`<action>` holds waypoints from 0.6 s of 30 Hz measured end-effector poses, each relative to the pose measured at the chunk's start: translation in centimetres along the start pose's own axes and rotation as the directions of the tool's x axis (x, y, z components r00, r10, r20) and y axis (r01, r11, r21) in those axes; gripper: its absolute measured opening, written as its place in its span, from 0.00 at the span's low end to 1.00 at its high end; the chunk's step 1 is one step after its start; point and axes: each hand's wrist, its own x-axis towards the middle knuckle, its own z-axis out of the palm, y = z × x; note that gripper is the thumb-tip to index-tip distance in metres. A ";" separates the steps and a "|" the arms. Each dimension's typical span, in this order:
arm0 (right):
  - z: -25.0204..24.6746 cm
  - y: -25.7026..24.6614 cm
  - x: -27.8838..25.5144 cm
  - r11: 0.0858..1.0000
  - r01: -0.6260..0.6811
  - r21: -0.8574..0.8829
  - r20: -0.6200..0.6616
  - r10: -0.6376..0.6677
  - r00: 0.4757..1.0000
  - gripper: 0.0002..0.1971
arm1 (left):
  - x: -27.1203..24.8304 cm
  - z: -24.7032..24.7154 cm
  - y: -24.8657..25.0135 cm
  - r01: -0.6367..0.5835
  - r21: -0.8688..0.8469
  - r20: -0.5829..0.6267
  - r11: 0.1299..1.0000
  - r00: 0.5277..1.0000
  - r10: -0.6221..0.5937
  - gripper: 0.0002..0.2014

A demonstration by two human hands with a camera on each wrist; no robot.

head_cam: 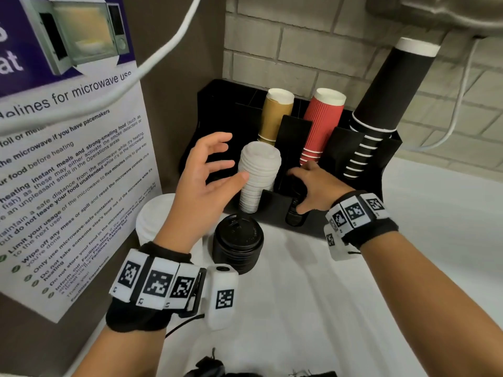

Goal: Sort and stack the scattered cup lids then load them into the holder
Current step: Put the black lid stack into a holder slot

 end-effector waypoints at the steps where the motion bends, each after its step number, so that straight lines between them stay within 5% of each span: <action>1: 0.1 -0.1 0.1 1.000 0.006 -0.018 0.020 -0.006 1.000 0.47 | 0.0 0.0 0.0 0.000 0.000 0.003 1.000 1.000 0.000 0.25; 9: 1.1 -0.5 0.0 0.985 -0.004 -0.174 0.045 0.012 0.999 0.52 | -0.1 0.1 0.3 0.017 0.003 -0.006 1.000 1.000 -0.017 0.25; 18: 0.0 -2.0 -1.6 0.976 -0.047 -0.212 0.007 0.050 0.999 0.44 | -0.2 -0.2 0.3 0.007 0.022 -0.001 1.000 1.000 -0.007 0.25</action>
